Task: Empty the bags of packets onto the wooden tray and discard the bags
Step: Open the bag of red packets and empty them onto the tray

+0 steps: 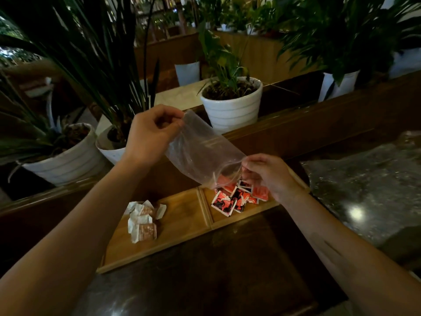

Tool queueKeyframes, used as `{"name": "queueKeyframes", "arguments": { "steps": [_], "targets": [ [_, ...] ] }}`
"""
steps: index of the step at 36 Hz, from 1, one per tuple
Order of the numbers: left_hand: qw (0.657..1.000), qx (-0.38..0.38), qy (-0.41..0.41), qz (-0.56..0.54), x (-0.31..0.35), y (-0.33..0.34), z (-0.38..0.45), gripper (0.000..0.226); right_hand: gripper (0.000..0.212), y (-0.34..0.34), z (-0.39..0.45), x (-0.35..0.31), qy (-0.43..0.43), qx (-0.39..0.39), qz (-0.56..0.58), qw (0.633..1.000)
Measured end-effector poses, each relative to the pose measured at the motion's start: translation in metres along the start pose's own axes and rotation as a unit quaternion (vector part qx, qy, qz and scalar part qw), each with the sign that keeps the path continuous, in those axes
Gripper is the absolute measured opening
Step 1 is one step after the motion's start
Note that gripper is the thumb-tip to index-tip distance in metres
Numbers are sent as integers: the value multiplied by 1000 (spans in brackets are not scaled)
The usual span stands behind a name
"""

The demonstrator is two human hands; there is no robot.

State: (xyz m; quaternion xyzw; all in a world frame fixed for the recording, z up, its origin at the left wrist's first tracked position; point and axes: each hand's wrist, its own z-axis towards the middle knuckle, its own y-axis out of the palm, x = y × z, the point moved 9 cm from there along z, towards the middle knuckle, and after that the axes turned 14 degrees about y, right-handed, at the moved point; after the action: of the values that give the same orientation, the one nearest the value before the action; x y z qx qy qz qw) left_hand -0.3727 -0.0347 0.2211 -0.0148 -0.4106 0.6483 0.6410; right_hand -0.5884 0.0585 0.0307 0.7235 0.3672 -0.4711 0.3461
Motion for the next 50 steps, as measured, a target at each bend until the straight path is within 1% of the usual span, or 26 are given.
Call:
{"name": "queueKeyframes", "arguments": {
  "steps": [7,12,15,17,19,23,27,30,34,38,42,45,48,50],
  "targets": [
    [998,44,-18,-34,-14,-15,-22,14,10,-2,-13,-10,-25,1,-10,1000],
    [994,63,-39,-83,-26,-18,-39,20,5,-4,-24,-15,-39,23,-14,999],
    [985,75,-80,-136,-38,-11,-53,21,9,-6,-33,-13,-35,43,-28,998],
    [972,87,-120,-183,-47,-4,-66,20,10,-9,-40,-9,-25,56,-33,998],
    [961,82,-157,-213,-56,7,-79,17,13,-12,-47,-5,-16,60,-33,998],
    [939,51,-206,-272,-68,34,-105,15,23,-22,-68,7,-9,58,-49,997],
    [933,9,-214,-291,-71,63,-121,14,35,-35,-93,28,19,43,-93,995],
    [927,-35,-219,-303,-66,94,-129,14,36,-44,-117,43,38,40,-153,987],
    [918,-116,-195,-325,-40,142,-133,17,36,-59,-153,59,66,62,-233,968],
    [902,-165,-154,-368,3,183,-139,16,38,-76,-183,74,89,86,-249,961],
    [876,-227,-140,-403,45,223,-152,14,26,-95,-210,84,96,130,-259,952],
    [864,-250,-136,-416,69,248,-159,13,16,-113,-230,90,92,173,-271,942],
    [855,-282,-118,-420,93,270,-167,13,7,-138,-248,98,88,211,-238,944],
    [853,-293,-103,-420,106,283,-168,12,8,-154,-258,102,82,226,-212,947]
  ]
}}
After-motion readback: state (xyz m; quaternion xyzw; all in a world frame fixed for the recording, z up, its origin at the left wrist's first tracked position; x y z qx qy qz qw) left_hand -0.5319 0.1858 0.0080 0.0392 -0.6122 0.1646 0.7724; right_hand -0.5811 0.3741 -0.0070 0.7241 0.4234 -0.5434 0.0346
